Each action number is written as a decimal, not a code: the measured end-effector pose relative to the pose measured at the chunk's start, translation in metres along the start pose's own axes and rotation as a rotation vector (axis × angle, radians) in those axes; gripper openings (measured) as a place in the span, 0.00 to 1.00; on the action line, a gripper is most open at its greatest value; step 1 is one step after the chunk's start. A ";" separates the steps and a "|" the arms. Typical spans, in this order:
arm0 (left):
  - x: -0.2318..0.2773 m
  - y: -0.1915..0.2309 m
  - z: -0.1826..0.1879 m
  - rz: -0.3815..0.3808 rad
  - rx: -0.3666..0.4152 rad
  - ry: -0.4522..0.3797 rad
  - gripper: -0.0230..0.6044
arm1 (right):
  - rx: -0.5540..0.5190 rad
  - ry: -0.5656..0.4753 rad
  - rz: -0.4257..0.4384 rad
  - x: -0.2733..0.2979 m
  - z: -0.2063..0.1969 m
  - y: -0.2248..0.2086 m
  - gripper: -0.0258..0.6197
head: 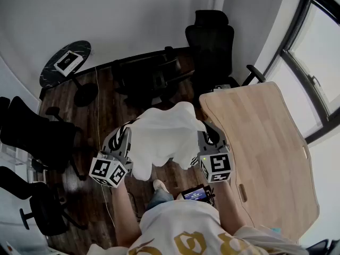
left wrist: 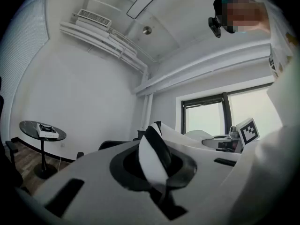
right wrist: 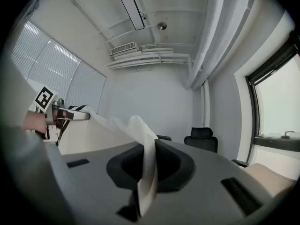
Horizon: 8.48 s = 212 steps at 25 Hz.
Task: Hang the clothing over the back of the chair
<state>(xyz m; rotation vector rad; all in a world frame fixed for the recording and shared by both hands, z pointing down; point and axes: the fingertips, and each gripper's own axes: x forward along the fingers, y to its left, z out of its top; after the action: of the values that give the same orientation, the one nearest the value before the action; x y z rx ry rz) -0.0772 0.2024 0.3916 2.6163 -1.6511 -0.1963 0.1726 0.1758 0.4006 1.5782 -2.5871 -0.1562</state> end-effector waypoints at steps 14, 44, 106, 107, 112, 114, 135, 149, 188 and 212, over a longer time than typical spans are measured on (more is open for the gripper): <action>-0.012 -0.005 0.007 0.033 -0.022 0.000 0.08 | 0.011 -0.008 0.066 -0.011 0.010 0.007 0.09; 0.139 0.160 -0.012 -0.145 -0.113 -0.041 0.08 | 0.039 0.021 -0.027 0.195 -0.016 0.003 0.09; 0.369 0.298 0.083 -0.100 -0.018 -0.057 0.08 | -0.042 -0.128 0.068 0.445 0.107 -0.107 0.09; 0.375 0.303 0.080 -0.093 -0.020 -0.048 0.08 | -0.039 -0.130 0.075 0.453 0.106 -0.109 0.09; 0.402 0.322 0.062 -0.051 -0.020 0.009 0.08 | -0.008 -0.112 0.105 0.489 0.092 -0.120 0.09; 0.412 0.330 0.055 -0.034 -0.033 0.028 0.08 | -0.007 -0.103 0.123 0.503 0.087 -0.125 0.09; 0.466 0.382 -0.053 0.073 0.008 0.343 0.08 | -0.137 0.128 0.420 0.610 -0.006 -0.121 0.09; 0.471 0.377 -0.149 -0.007 0.010 0.619 0.08 | -0.228 0.343 0.603 0.622 -0.094 -0.096 0.10; 0.422 0.338 -0.245 -0.354 -0.059 1.136 0.36 | -0.240 0.819 1.039 0.580 -0.183 -0.059 0.29; 0.417 0.354 -0.147 -0.218 -0.024 0.760 0.56 | -0.300 0.636 0.799 0.559 -0.103 -0.056 0.25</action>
<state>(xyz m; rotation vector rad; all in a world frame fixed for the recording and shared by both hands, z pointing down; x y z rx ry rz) -0.1983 -0.3317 0.5386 2.3748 -1.0880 0.6784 -0.0171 -0.3502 0.5158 0.3322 -2.2985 0.0296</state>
